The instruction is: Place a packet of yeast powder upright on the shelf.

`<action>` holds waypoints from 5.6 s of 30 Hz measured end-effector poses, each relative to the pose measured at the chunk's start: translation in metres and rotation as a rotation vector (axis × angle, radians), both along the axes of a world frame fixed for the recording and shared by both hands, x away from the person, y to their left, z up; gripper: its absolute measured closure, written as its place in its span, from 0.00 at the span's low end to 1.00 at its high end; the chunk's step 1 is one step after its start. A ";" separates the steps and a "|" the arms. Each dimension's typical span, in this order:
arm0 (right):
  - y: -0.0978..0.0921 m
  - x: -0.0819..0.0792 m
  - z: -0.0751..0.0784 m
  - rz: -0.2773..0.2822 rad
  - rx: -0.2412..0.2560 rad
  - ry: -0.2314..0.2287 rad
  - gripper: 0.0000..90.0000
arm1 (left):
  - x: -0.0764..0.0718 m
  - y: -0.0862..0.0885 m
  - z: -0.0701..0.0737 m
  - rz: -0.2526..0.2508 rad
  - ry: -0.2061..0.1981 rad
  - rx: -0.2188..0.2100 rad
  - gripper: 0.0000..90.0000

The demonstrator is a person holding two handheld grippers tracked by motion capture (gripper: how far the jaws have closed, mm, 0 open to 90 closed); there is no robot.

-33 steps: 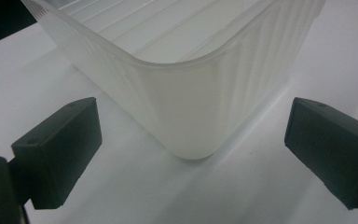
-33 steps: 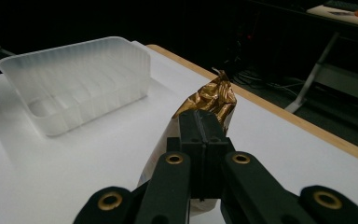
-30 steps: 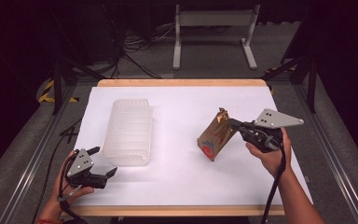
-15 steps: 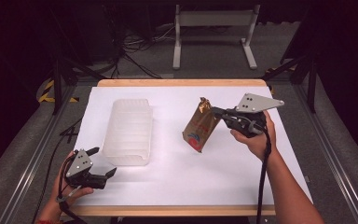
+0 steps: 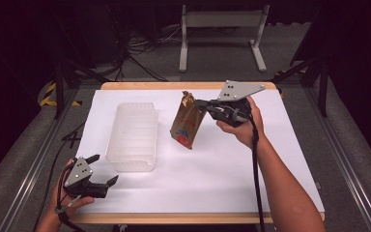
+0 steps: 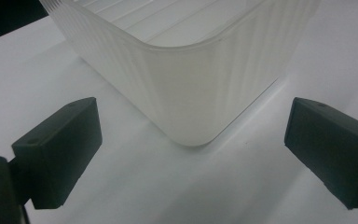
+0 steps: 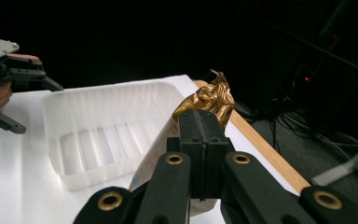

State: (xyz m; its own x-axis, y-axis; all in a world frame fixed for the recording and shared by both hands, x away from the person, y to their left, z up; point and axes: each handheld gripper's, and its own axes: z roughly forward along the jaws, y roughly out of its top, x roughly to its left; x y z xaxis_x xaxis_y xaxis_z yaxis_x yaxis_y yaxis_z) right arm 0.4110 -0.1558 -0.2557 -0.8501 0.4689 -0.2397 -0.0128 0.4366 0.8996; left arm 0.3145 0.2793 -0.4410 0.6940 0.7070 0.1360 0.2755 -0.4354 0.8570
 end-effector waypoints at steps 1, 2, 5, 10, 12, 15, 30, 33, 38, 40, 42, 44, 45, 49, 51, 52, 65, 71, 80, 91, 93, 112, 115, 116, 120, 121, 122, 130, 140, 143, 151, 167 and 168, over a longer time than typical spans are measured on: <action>0.004 0.002 0.001 0.008 0.002 -0.003 1.00 | -0.001 0.000 0.000 0.005 0.003 -0.007 0.05; 0.008 0.004 0.002 0.016 0.004 -0.002 1.00 | -0.001 0.001 0.000 0.006 0.002 -0.008 0.05; 0.018 0.011 0.005 0.039 0.001 -0.006 1.00 | -0.001 0.001 0.000 0.006 0.002 -0.006 0.05; 0.036 0.021 0.009 0.080 0.002 -0.009 1.00 | -0.003 0.002 -0.001 0.009 0.004 -0.002 0.05; 0.043 0.025 0.010 0.094 0.003 -0.001 1.00 | -0.005 0.003 -0.001 0.014 0.003 -0.002 0.06; 0.052 0.029 0.012 0.112 0.000 -0.005 1.00 | -0.006 0.004 -0.001 0.017 0.005 -0.004 0.06; 0.096 0.047 0.011 0.203 0.010 -0.007 1.00 | -0.011 0.009 -0.001 0.027 0.004 -0.006 0.06; 0.104 0.048 0.008 0.230 0.003 -0.006 1.00 | -0.010 0.009 -0.002 0.027 0.005 -0.004 0.06; 0.117 0.049 0.002 0.257 -0.004 0.007 1.00 | -0.009 0.009 -0.002 0.022 0.009 -0.006 0.06; 0.122 0.049 -0.001 0.268 -0.016 0.009 1.00 | -0.009 0.009 -0.002 0.022 0.008 -0.003 0.06; 0.129 0.049 -0.006 0.287 -0.023 0.015 1.00 | -0.010 0.009 -0.002 0.024 0.008 -0.005 0.06; 0.133 0.049 -0.009 0.297 -0.038 0.018 1.00 | -0.010 0.010 -0.002 0.022 0.006 -0.005 0.06; 0.136 0.050 -0.010 0.304 -0.042 0.021 1.00 | -0.010 0.010 -0.002 0.023 0.009 -0.004 0.06; 0.141 0.051 -0.013 0.315 -0.047 0.024 0.99 | -0.010 0.010 -0.002 0.022 0.010 -0.003 0.06; 0.142 0.051 -0.013 0.316 -0.047 0.021 0.99 | -0.010 0.010 -0.002 0.023 0.009 -0.005 0.06; 0.144 0.051 -0.013 0.323 -0.050 0.017 0.99 | -0.010 0.010 -0.003 0.023 0.010 -0.005 0.06; 0.156 0.060 -0.007 0.310 -0.117 -0.007 0.99 | -0.011 0.009 -0.004 0.021 0.016 -0.003 0.06; 0.167 0.060 -0.010 0.304 -0.119 -0.026 0.99 | -0.011 0.010 -0.004 0.022 0.016 -0.006 0.06; 0.174 0.065 -0.007 0.324 -0.147 -0.046 0.99 | -0.011 0.011 -0.004 0.023 0.018 -0.001 0.06; 0.181 0.058 -0.009 0.399 -0.161 -0.069 0.99 | -0.012 0.011 -0.004 0.024 0.021 -0.003 0.06; 0.182 0.055 -0.011 0.423 -0.160 -0.060 0.99 | -0.012 0.011 -0.004 0.022 0.020 0.003 0.06; 0.172 0.061 -0.005 0.395 -0.237 -0.132 1.00 | -0.010 0.008 -0.004 0.014 0.021 0.002 0.06; 0.175 0.058 -0.009 0.419 -0.235 -0.139 1.00 | -0.010 0.009 -0.005 0.017 0.021 0.003 0.06; 0.175 0.057 -0.010 0.428 -0.233 -0.135 1.00 | -0.010 0.010 -0.005 0.018 0.021 0.002 0.06; 0.175 0.053 -0.013 0.491 -0.216 -0.119 0.99 | -0.011 0.009 -0.004 0.015 0.024 0.005 0.06; 0.176 0.053 -0.013 0.493 -0.213 -0.117 0.99 | -0.011 0.009 -0.004 0.015 0.022 0.005 0.06; 0.176 0.053 -0.013 0.493 -0.213 -0.117 0.99 | -0.011 0.009 -0.004 0.015 0.022 0.005 0.06; 0.192 0.035 -0.045 0.525 -0.341 -0.126 0.99 | -0.012 0.009 -0.004 0.022 0.023 0.004 0.06; 0.173 0.038 -0.052 0.475 -0.253 -0.091 0.98 | -0.012 0.009 -0.004 0.020 0.019 0.007 0.05; 0.172 0.037 -0.053 0.460 -0.243 -0.084 0.96 | -0.012 0.009 -0.004 0.021 0.020 0.008 0.06; 0.165 0.036 -0.052 0.412 -0.233 -0.073 0.92 | -0.013 0.011 -0.003 0.024 0.018 0.004 0.05; 0.147 0.025 -0.044 0.295 -0.235 -0.069 0.84 | -0.010 0.009 -0.004 0.022 0.019 0.002 0.06; 0.145 0.024 -0.043 0.293 -0.235 -0.068 0.84 | -0.009 0.009 -0.004 0.021 0.020 0.005 0.06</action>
State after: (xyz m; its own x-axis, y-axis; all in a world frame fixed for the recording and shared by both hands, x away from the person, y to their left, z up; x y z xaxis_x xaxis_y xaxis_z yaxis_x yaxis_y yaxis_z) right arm 0.4348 -0.0106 -0.2990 -0.9183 0.1343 -0.3725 -0.2239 0.5997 0.7683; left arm 0.3051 0.2885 -0.4448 0.6814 0.7211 0.1253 0.3021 -0.4331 0.8492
